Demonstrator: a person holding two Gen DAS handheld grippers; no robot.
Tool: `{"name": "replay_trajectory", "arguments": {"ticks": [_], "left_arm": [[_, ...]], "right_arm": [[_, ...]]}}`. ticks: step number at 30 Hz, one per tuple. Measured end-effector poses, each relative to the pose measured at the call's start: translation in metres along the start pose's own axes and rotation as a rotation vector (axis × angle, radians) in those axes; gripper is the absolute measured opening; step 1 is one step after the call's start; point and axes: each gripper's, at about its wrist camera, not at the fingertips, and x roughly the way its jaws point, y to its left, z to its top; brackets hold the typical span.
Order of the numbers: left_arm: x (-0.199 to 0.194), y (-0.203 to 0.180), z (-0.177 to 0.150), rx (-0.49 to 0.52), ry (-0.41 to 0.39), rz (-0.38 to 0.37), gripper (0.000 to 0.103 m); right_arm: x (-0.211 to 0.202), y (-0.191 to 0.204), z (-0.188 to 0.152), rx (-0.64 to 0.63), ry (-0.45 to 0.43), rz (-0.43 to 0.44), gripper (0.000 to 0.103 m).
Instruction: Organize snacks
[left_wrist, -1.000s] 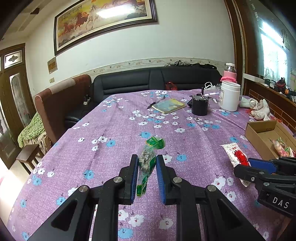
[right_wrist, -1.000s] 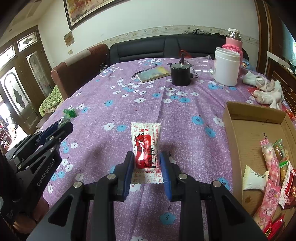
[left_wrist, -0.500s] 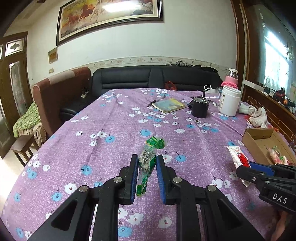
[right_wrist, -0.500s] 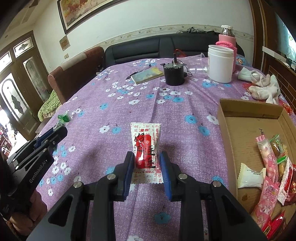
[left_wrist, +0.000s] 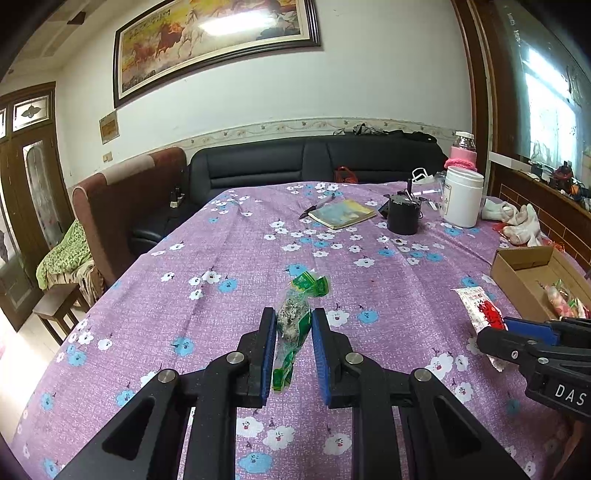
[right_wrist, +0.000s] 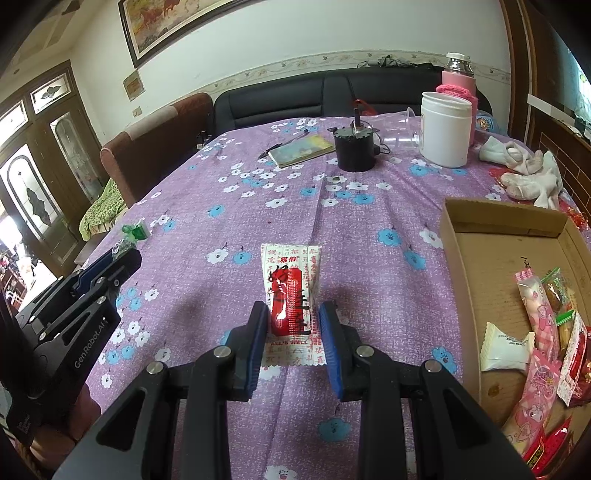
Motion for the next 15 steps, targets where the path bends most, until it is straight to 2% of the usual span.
{"name": "replay_trajectory", "arguments": {"ticks": [15], "left_arm": [[-0.0007,-0.0010,-0.0009,0.003,-0.001,0.006,0.020]], "right_arm": [[0.0019,-0.0002,-0.0008,0.003,0.004,-0.003,0.028]]}}
